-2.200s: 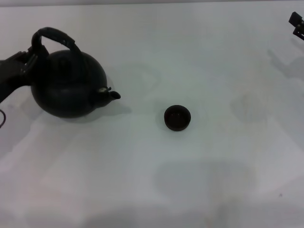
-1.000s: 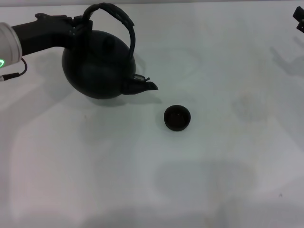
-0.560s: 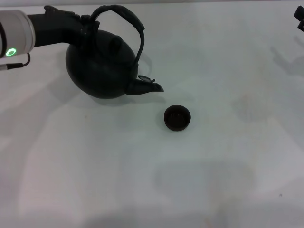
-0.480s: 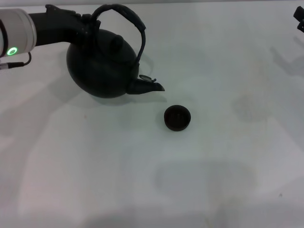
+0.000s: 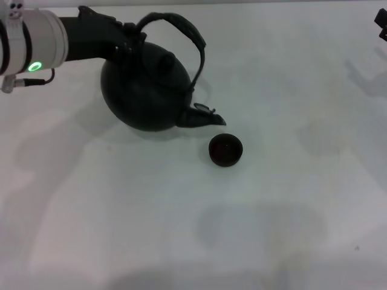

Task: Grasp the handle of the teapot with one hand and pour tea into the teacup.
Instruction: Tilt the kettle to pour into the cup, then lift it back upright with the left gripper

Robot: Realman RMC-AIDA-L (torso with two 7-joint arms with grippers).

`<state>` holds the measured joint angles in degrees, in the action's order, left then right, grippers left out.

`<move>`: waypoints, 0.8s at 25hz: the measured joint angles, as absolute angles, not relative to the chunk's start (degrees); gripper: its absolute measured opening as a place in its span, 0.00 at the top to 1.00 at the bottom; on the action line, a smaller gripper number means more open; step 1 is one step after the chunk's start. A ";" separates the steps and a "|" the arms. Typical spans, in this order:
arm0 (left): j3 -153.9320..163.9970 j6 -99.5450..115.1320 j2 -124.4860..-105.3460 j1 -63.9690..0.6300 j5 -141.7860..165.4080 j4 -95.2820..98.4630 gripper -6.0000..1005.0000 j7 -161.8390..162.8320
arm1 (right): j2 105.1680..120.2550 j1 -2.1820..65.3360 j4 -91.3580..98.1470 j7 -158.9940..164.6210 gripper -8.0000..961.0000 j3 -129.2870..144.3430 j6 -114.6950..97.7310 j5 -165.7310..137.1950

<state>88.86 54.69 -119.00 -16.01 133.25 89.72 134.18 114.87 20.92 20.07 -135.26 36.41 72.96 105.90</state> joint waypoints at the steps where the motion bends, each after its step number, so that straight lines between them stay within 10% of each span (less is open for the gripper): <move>1: 88.87 55.37 -119.00 -16.15 133.44 90.04 0.82 134.34 | 114.87 20.92 20.04 -135.28 0.09 36.43 72.95 105.90; 20: 89.43 60.70 -119.00 -16.48 142.99 94.79 0.83 138.60 | 114.87 20.98 19.51 -135.36 0.09 36.39 73.01 105.91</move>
